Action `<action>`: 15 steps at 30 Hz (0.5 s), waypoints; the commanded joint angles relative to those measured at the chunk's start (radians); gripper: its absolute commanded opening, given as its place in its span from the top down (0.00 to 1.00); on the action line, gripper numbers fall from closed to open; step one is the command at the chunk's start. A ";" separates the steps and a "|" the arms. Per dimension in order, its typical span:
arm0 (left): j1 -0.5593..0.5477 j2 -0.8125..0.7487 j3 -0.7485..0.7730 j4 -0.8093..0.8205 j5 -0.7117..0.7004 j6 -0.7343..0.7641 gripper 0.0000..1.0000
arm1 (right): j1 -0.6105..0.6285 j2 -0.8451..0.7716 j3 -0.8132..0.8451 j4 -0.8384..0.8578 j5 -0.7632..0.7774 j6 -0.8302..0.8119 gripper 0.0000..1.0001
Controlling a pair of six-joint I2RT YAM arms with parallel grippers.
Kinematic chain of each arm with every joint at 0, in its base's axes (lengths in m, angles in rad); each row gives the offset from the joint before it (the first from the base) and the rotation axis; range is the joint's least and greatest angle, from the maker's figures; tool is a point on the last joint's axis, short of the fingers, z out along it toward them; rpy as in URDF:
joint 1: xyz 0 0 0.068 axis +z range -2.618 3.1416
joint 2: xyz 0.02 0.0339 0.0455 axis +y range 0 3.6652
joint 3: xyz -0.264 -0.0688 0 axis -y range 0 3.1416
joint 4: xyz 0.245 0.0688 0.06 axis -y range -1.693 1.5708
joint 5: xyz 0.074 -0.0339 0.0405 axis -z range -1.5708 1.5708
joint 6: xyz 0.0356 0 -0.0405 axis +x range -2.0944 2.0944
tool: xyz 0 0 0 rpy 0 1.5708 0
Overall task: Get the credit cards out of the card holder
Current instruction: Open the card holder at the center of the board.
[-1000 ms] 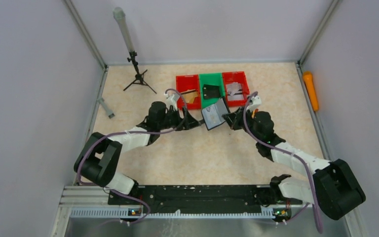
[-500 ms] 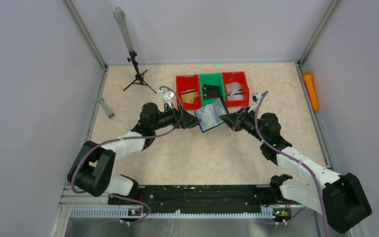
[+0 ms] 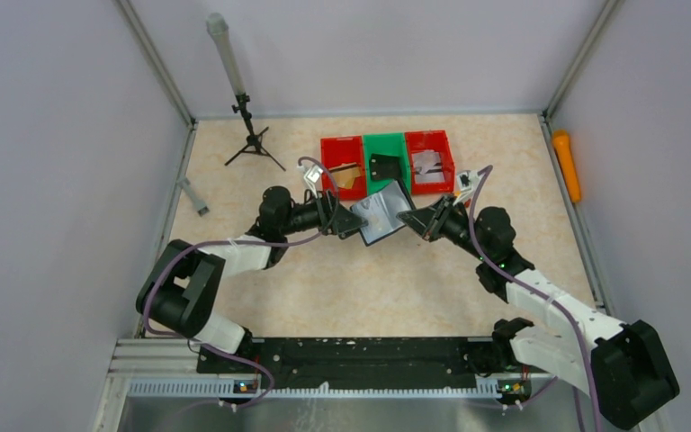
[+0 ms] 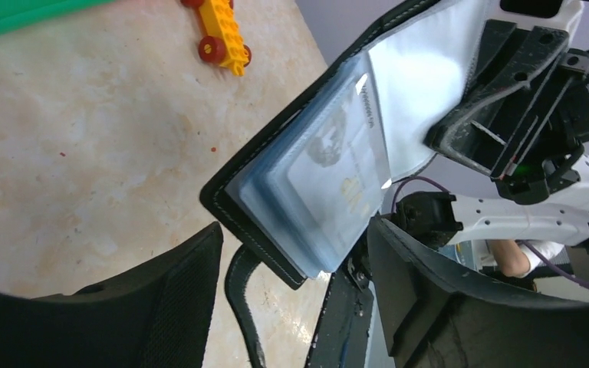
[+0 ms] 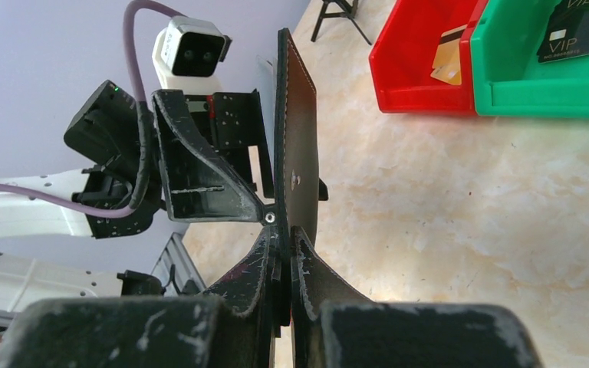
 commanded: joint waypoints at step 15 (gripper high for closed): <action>0.004 -0.022 0.022 0.110 0.045 0.003 0.90 | -0.010 0.003 0.049 0.023 -0.021 -0.015 0.95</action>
